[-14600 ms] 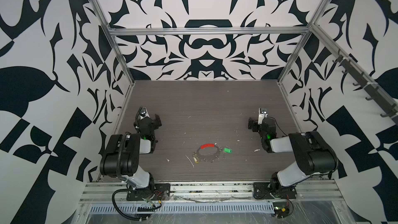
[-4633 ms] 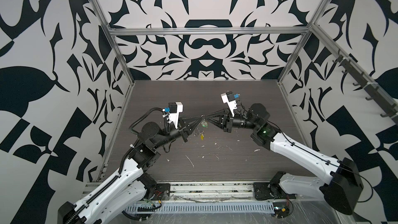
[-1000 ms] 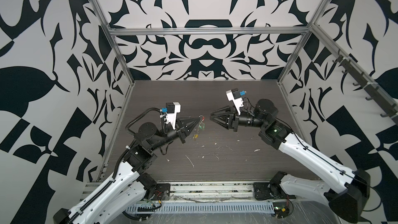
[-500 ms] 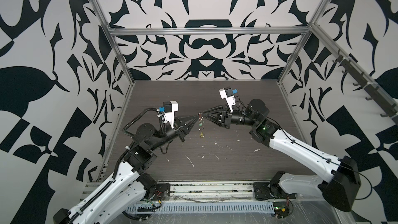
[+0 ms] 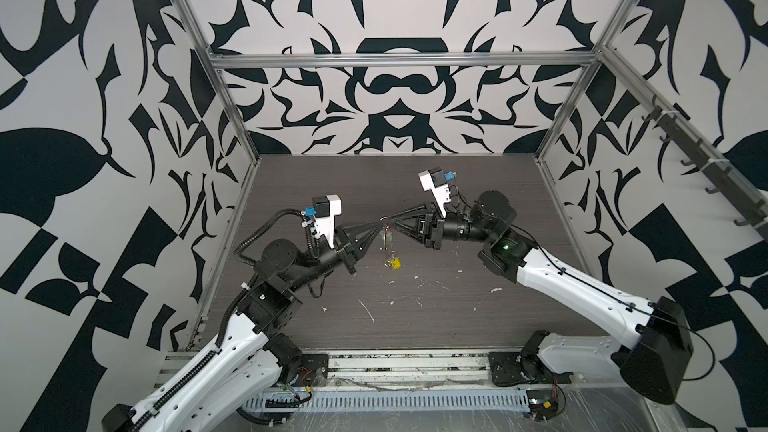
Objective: Remove the keys from the keyring
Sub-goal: 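Hold the keyring up with both grippers, right gripper at the green-tagged key ring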
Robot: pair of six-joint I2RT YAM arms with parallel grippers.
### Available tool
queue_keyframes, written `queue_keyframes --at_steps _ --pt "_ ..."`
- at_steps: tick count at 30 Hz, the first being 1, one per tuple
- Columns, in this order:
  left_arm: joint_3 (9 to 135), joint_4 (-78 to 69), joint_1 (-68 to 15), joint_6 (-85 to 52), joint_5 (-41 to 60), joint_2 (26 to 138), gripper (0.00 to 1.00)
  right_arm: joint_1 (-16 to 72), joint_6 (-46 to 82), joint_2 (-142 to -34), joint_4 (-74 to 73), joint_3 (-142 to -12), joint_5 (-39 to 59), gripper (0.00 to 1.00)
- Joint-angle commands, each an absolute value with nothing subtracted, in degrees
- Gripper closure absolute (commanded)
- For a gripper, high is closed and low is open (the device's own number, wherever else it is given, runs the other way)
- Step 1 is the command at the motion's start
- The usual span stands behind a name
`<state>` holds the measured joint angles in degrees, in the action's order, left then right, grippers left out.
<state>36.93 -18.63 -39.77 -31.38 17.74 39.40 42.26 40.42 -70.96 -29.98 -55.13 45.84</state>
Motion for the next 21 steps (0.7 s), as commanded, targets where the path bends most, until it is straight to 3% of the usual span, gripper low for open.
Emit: queue_keyframes --at_steps 1,7,10,11,13,15,21 --pt "35.9 -21.1 -39.9 -31.7 17.1 38.4 1.00 42.7 40.8 -70.5 -33.6 -57.9 46.7 0.86" --pt "35.8 -21.1 -39.9 -31.9 16.9 38.4 1.00 42.9 40.9 -70.5 -33.7 -58.1 46.7 1.00" --pt "36.4 -19.0 -39.9 -31.9 17.2 38.2 1.00 42.7 39.4 -69.8 -30.1 -58.9 47.0 1.00" --pt "36.8 -17.4 -39.9 -31.6 17.1 37.7 0.95 42.5 37.6 -69.4 -27.0 -59.7 47.3 1.00" --pt "37.4 -14.5 -39.9 -31.0 17.1 36.5 0.70 41.9 33.4 -68.8 -19.0 -61.9 48.6 1.00" --pt "37.8 -11.5 -39.9 -30.5 17.2 35.1 0.58 40.8 28.0 -68.7 -9.2 -65.1 51.0 1.00" --pt "40.9 -3.2 -39.9 -26.2 22.3 35.0 0.58 39.2 9.2 -70.8 19.6 -76.2 55.7 1.00"
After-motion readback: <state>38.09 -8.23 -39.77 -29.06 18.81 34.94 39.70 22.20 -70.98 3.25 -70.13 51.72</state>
